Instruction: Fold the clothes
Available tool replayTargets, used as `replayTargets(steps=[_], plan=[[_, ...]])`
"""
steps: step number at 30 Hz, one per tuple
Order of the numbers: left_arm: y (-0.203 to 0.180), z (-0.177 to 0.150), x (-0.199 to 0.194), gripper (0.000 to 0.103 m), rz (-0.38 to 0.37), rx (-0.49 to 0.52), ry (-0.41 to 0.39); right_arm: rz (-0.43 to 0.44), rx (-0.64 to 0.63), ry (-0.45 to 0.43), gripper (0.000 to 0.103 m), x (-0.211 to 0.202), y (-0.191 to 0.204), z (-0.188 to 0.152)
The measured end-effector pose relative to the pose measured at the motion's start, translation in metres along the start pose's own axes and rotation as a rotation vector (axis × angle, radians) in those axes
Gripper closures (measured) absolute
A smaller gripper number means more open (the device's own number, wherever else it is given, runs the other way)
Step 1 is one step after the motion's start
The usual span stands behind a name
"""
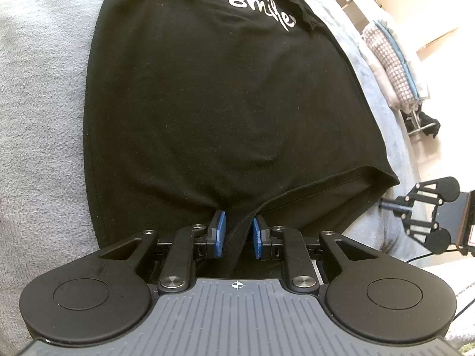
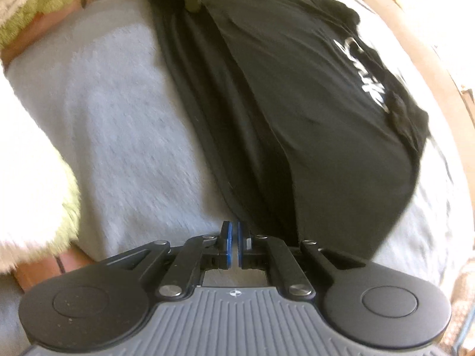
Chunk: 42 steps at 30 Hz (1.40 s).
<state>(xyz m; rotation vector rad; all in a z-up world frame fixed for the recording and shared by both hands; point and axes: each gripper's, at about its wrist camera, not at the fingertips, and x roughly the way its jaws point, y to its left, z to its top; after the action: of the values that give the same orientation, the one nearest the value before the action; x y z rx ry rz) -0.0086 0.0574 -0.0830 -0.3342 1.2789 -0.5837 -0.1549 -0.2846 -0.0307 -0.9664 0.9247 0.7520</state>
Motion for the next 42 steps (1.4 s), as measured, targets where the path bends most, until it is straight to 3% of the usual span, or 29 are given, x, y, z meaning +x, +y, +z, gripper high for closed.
replayTargets(steps=[5,14,31,42], plan=[[-0.001,0.000,0.000,0.084,0.003,0.000,0.000,-0.072,-0.067,0.055,0.099,0.003,-0.005,-0.014],[0.000,-0.002,-0.002,0.084,0.001,-0.006,0.000,-0.102,-0.148,0.068,0.096,-0.001,0.003,-0.021],[-0.001,0.001,-0.001,0.084,0.002,-0.013,0.008,-0.084,-0.155,0.039,0.095,-0.017,0.003,-0.016],[-0.001,0.001,-0.001,0.084,0.004,-0.010,0.001,-0.139,-0.197,0.102,0.098,0.017,0.004,-0.025]])
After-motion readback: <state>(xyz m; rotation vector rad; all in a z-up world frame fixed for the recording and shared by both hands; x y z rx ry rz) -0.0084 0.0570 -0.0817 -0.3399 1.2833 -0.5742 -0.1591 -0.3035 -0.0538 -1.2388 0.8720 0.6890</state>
